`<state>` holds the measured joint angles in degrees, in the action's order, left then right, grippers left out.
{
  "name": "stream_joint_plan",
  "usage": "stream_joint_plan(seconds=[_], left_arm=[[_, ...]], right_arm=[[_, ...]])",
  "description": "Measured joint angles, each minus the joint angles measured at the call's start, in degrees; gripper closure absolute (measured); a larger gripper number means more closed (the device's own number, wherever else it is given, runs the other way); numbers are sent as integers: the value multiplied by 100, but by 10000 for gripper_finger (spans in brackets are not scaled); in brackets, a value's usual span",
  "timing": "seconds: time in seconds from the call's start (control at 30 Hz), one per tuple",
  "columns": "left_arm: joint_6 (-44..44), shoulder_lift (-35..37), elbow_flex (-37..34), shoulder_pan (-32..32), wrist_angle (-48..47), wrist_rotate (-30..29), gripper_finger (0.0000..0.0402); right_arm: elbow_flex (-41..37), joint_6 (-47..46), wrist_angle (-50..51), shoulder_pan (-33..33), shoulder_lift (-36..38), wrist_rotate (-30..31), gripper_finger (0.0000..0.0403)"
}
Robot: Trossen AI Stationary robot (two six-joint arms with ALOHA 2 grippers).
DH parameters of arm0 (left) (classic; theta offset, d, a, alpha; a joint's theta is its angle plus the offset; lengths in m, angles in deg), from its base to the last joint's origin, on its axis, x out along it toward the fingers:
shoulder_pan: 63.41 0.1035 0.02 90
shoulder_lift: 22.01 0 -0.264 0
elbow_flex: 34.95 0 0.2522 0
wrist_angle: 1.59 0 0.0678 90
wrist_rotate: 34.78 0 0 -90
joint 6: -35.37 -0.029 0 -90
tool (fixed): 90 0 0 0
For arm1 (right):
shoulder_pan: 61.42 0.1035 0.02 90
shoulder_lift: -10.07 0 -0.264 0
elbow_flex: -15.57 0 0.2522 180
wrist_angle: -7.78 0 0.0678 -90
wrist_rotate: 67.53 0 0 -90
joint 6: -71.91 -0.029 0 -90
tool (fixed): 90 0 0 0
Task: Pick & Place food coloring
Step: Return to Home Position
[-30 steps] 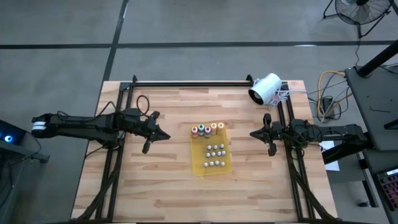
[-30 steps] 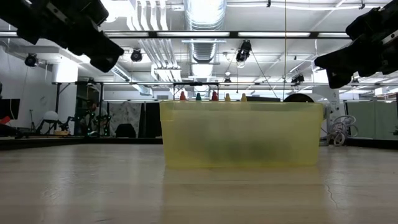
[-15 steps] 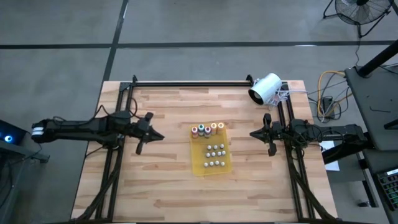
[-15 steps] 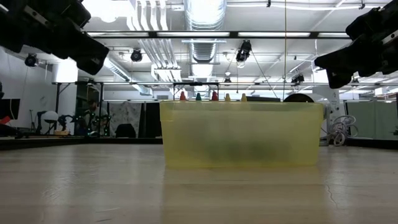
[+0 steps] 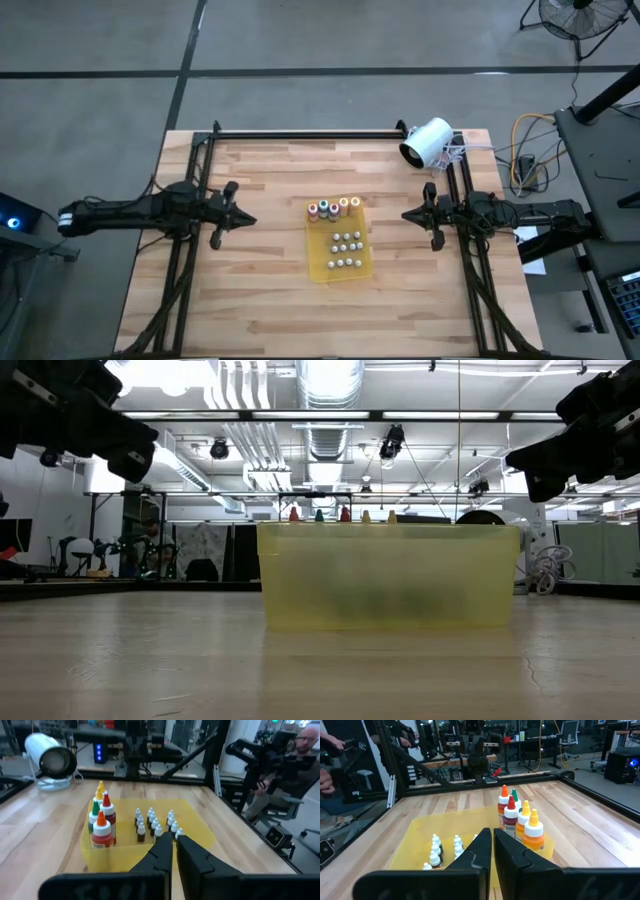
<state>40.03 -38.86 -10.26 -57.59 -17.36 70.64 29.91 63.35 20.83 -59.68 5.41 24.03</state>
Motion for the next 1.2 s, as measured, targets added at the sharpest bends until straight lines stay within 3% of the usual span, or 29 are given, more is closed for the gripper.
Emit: stream_joint_plan(seconds=[0.53, 0.83, 1.2], left_arm=[[-10, 584, -357, 0, 58, -17, 402], [-75, 743, -465, 4, 73, -1153, 402], [-146, 911, -742, 0, 369, -1150, 402]], right_arm=[[1, 1, 0, 0, 0, 1, 390], [1, 0, 0, 0, -1, 2, 390], [0, 0, 0, 0, 0, 2, 390]])
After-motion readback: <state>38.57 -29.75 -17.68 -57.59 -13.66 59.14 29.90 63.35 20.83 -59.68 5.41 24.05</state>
